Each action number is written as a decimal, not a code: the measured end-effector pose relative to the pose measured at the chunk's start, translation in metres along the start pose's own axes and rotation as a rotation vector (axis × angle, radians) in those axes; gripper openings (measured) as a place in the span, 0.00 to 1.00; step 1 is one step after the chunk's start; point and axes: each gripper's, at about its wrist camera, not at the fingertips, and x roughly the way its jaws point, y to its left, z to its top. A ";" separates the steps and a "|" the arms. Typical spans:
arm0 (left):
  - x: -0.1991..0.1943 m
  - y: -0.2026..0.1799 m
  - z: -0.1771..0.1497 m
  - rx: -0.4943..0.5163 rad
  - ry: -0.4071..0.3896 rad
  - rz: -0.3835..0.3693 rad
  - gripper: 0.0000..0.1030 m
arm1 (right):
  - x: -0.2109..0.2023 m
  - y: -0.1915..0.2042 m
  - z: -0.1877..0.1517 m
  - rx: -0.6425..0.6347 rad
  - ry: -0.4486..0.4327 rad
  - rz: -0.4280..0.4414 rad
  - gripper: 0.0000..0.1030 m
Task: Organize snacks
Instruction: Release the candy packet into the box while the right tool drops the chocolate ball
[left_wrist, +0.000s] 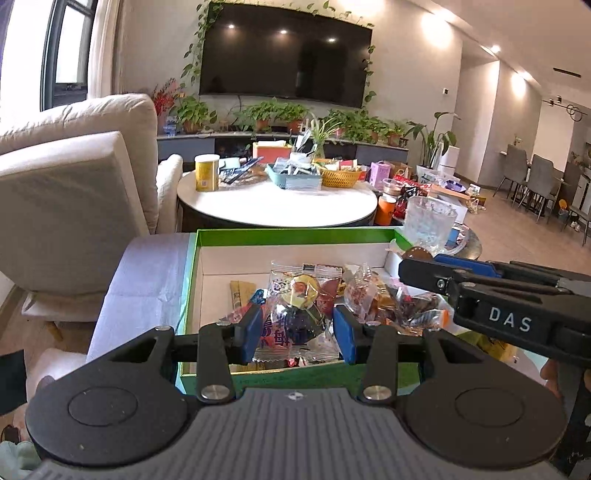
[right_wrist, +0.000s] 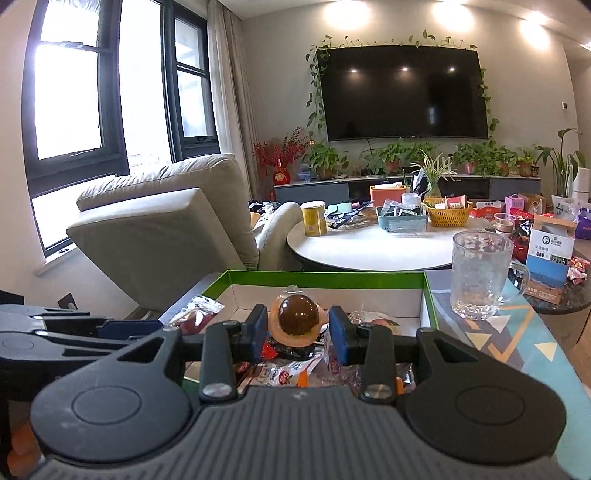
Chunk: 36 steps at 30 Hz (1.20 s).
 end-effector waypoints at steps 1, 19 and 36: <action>0.002 0.000 0.000 -0.003 0.004 0.005 0.38 | 0.002 0.000 0.001 0.004 0.000 0.002 0.40; 0.032 0.017 -0.001 -0.041 0.045 0.042 0.38 | 0.032 0.002 0.003 0.010 0.042 0.000 0.40; 0.044 0.014 -0.005 -0.045 0.103 0.026 0.39 | 0.044 0.001 -0.003 0.000 0.095 -0.046 0.40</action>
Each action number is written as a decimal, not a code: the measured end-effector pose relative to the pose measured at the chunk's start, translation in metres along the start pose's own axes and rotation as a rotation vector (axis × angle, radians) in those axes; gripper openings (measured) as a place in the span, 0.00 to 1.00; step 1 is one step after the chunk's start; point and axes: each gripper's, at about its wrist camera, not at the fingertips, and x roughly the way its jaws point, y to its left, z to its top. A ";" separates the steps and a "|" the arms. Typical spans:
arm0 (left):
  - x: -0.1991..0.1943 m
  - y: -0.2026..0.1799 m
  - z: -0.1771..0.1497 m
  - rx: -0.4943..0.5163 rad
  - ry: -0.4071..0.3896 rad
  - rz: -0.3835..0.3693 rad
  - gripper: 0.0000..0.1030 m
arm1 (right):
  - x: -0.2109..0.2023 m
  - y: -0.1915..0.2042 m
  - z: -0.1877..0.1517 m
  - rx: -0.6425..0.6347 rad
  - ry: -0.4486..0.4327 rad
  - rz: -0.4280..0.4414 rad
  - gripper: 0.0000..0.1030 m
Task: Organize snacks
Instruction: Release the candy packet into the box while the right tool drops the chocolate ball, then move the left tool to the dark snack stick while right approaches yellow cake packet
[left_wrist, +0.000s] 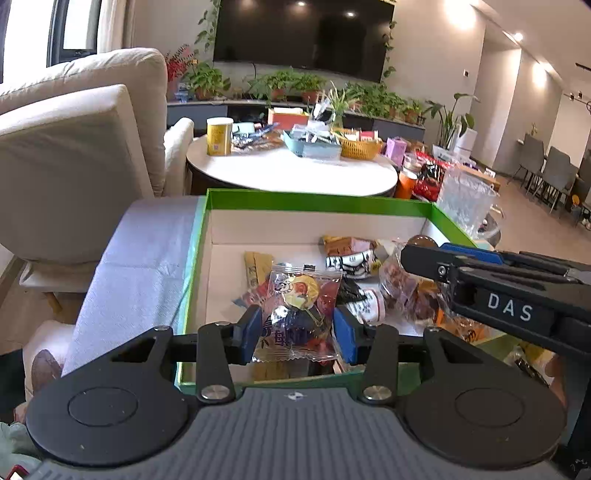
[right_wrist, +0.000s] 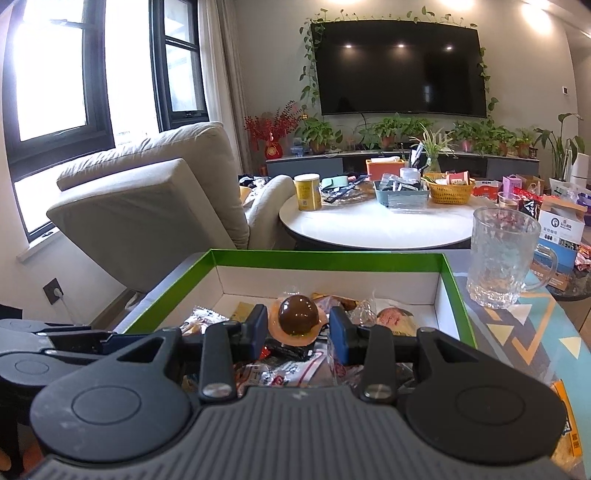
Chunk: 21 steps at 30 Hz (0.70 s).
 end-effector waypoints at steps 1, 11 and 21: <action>0.000 -0.001 -0.001 0.000 0.008 0.004 0.40 | 0.000 0.000 0.000 0.000 0.006 -0.004 0.40; -0.004 -0.005 -0.003 -0.002 0.018 0.019 0.43 | -0.011 -0.002 -0.003 0.008 -0.010 0.003 0.41; -0.016 -0.015 -0.006 0.018 0.012 0.031 0.44 | -0.032 -0.008 -0.004 0.026 -0.044 -0.001 0.41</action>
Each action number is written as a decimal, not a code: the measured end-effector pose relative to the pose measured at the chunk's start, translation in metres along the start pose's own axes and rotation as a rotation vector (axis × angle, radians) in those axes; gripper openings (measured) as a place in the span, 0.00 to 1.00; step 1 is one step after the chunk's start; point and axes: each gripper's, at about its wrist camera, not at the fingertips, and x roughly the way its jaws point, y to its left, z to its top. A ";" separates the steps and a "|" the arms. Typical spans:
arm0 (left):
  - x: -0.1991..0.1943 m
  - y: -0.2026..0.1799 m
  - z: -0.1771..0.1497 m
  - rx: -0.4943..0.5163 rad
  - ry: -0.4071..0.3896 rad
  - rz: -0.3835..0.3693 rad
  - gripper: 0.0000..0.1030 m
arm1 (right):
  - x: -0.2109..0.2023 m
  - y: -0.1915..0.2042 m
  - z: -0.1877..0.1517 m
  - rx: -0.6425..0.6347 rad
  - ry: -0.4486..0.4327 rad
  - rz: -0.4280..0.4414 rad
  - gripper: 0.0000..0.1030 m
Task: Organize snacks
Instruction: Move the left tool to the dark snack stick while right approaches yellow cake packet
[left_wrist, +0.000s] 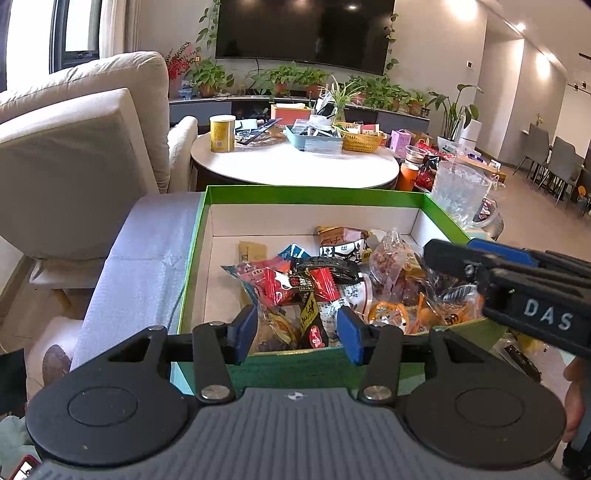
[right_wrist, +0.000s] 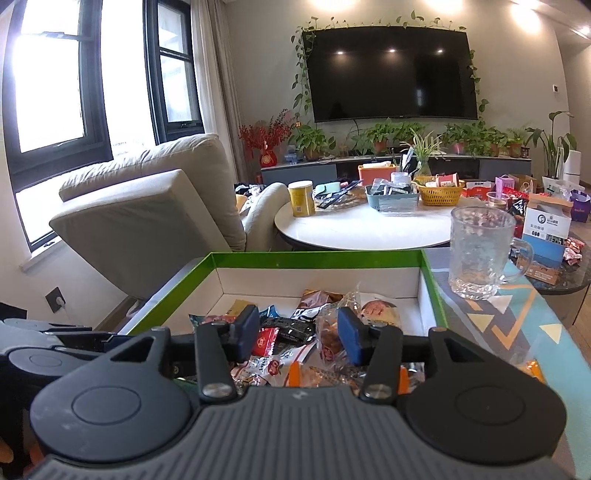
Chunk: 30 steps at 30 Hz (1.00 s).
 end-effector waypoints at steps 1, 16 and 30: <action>-0.001 -0.001 0.000 0.001 -0.001 0.001 0.44 | -0.003 -0.001 0.000 0.004 -0.006 -0.002 0.41; -0.029 -0.031 -0.006 0.040 -0.042 -0.010 0.53 | -0.043 -0.030 -0.009 0.055 -0.047 -0.068 0.41; -0.042 -0.067 -0.014 0.084 -0.042 -0.088 0.53 | -0.069 -0.072 -0.020 0.111 -0.057 -0.172 0.41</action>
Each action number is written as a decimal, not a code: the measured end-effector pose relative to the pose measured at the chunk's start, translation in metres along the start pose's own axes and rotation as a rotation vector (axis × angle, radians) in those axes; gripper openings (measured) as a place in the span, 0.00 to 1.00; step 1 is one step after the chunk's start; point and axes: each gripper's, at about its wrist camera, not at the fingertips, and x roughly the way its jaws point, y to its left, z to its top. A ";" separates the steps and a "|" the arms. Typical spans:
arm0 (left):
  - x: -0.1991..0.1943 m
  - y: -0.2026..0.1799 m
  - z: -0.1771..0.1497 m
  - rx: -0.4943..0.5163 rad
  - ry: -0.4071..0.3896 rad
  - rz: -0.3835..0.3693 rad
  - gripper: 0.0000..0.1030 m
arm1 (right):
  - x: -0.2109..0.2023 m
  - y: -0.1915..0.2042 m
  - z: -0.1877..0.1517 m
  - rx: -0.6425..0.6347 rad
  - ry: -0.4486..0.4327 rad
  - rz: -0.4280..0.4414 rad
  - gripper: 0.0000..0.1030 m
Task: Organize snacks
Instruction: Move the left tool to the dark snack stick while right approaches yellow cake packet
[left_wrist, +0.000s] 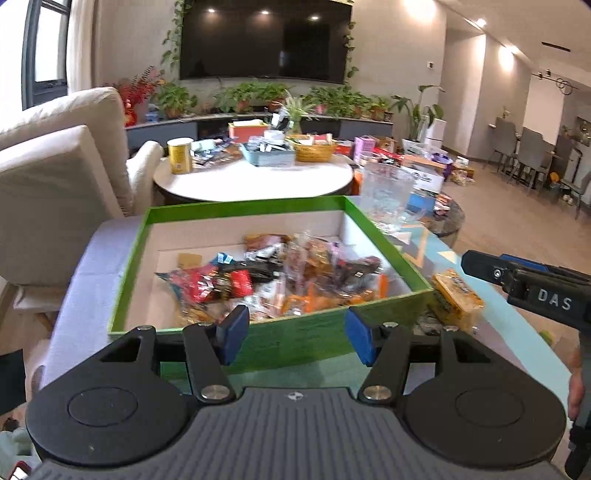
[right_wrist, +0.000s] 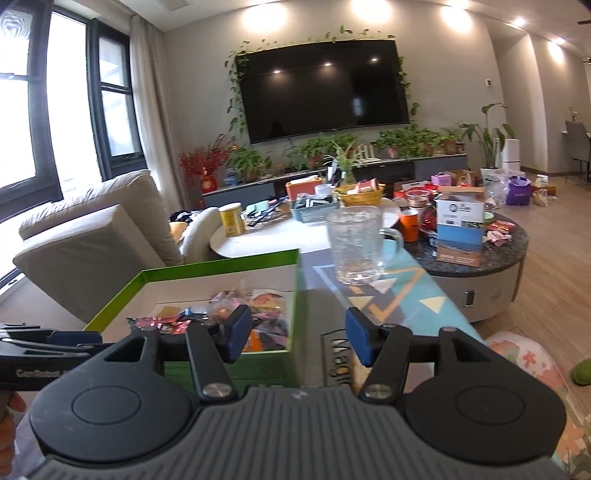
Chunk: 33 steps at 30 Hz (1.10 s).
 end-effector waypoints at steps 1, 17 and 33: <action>0.001 -0.004 -0.001 0.006 0.006 -0.015 0.53 | 0.000 -0.003 -0.001 0.003 -0.001 -0.008 0.41; 0.057 -0.108 -0.021 0.120 0.154 -0.206 0.53 | 0.010 -0.069 -0.014 0.069 0.067 -0.119 0.41; 0.095 -0.126 -0.028 0.092 0.227 -0.215 0.35 | 0.022 -0.093 -0.011 0.105 0.086 -0.033 0.41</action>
